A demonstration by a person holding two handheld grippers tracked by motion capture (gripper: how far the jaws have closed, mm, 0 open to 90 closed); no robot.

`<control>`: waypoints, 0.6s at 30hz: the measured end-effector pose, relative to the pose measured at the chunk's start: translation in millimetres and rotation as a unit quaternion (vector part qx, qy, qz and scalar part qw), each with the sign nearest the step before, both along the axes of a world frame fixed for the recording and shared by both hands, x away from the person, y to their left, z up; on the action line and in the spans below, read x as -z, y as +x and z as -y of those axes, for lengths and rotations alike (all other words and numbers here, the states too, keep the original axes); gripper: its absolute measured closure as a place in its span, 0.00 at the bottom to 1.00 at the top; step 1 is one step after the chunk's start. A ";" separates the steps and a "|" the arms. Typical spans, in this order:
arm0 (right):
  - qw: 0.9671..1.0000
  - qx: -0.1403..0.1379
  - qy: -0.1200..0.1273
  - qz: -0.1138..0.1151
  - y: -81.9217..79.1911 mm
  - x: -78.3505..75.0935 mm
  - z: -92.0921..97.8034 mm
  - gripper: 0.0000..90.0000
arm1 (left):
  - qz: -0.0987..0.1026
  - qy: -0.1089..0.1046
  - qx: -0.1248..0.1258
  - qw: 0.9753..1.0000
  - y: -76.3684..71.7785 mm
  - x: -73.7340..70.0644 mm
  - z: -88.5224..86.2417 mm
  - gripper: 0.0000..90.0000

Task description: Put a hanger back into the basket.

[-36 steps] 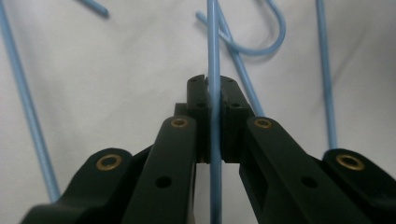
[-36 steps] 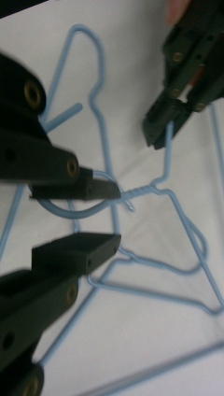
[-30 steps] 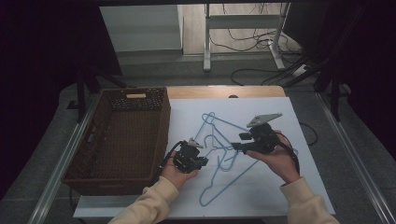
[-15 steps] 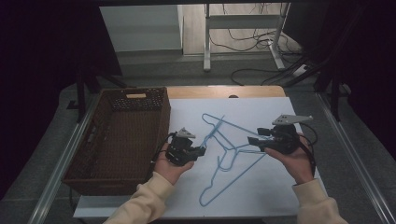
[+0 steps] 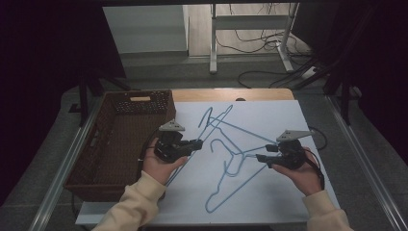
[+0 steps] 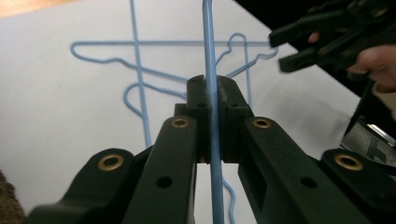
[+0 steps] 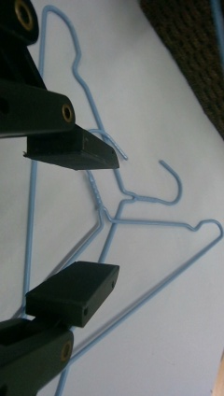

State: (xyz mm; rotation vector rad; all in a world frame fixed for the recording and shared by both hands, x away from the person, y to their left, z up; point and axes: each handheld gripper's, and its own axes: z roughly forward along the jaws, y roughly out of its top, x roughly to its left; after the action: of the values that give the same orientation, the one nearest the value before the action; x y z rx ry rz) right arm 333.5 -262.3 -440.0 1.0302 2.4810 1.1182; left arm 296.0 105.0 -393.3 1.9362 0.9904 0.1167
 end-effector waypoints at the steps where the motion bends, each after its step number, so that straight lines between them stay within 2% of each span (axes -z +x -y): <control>1: 1.000 0.000 0.000 0.000 0.0 0.0 0.0 0.47 | 0.003 -0.003 0.001 1.000 -1.2 -3.4 -2.5 0.96; 8: 1.000 -0.012 -0.008 -0.005 -2.6 6.5 -4.7 0.46 | 0.019 -0.018 0.003 1.000 -8.8 -25.4 -25.6 0.96; 12: 1.000 -0.015 -0.010 -0.007 -3.9 9.8 -6.5 0.45 | 0.026 -0.017 0.002 1.000 -11.5 -32.0 -35.7 0.96; 17: 1.000 -0.020 -0.013 -0.010 -4.9 14.6 -8.2 0.41 | 0.030 -0.024 -0.011 0.999 -13.6 -40.9 -55.7 0.96; 18: 1.000 -0.020 -0.014 -0.012 -5.2 15.5 -8.7 0.41 | 0.032 -0.028 -0.017 0.999 -13.5 -43.3 -65.2 0.96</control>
State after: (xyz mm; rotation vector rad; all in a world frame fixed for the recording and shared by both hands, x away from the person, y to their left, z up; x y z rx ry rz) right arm 328.3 -253.6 -455.5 0.9956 2.5405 1.0852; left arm 282.6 170.2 -350.0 1.8550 0.9740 0.1671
